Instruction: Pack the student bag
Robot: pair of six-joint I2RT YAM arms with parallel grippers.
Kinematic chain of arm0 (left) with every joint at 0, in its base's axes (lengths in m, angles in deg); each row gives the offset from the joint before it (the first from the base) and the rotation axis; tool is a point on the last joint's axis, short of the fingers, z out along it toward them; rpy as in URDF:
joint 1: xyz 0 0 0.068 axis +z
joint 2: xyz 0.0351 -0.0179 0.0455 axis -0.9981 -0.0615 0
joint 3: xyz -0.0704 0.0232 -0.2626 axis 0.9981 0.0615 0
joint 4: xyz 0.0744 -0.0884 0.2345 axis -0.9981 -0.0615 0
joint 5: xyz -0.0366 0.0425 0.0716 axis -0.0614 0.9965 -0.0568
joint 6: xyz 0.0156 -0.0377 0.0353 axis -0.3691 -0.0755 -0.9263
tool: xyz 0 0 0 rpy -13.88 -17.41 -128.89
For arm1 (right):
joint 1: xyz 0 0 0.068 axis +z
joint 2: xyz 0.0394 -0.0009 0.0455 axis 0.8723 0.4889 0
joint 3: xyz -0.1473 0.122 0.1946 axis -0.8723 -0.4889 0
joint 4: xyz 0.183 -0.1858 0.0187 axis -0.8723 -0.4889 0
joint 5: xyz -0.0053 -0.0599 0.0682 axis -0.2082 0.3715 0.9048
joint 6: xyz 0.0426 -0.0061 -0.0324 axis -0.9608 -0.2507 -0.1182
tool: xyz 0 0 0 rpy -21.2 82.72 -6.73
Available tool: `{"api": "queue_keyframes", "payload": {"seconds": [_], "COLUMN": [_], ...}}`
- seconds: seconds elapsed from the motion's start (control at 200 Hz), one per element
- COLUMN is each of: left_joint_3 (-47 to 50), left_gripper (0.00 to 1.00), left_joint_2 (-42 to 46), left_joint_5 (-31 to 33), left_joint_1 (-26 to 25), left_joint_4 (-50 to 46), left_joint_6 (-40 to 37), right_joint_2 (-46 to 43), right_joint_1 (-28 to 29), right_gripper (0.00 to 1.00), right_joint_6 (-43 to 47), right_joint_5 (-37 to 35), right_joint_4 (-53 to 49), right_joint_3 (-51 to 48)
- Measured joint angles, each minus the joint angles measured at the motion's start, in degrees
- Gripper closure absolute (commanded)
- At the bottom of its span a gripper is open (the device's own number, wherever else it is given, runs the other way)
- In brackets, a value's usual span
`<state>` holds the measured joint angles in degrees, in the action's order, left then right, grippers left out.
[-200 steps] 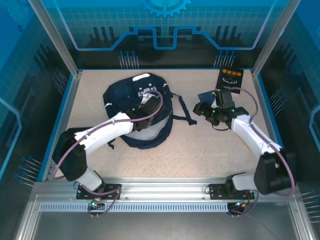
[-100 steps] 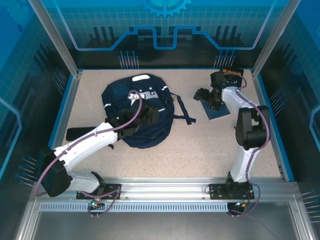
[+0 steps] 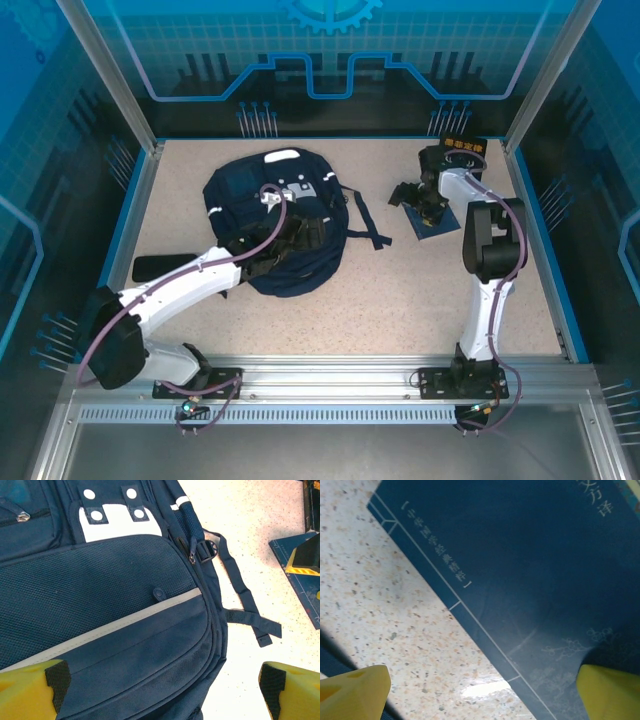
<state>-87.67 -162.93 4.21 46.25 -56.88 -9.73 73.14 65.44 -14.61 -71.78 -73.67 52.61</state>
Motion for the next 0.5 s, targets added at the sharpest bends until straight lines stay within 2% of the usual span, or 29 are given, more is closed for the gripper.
{"api": "queue_keyframes", "payload": {"seconds": [0.13,0.31,0.435,0.5], "left_joint_3": [-0.04,-0.04,-0.83,-1.77], "left_gripper": [0.01,0.01,0.01,0.01], "left_joint_2": [-1.40,-1.68,-2.32,-2.93], "left_joint_5": [-0.13,-0.11,-0.07,-0.07], "left_joint_1": [0.00,0.00,0.00,0.00], "left_joint_4": [0.00,0.11,-0.74,-1.14], "left_joint_6": [0.00,-0.02,-0.04,-0.07], "right_joint_2": [-2.21,-11.56,-19.43,-22.97], "right_joint_1": [0.13,1.49,5.40,9.66], "right_gripper": [0.04,0.08,0.08,0.08], "right_joint_6": [-0.13,-4.11,-11.13,-15.45], "right_joint_5": [-0.24,1.16,2.91,3.08], "right_joint_4": [2.54,7.10,10.58,12.09], "right_joint_3": [-3.89,-17.70,-28.22,-32.74]}}
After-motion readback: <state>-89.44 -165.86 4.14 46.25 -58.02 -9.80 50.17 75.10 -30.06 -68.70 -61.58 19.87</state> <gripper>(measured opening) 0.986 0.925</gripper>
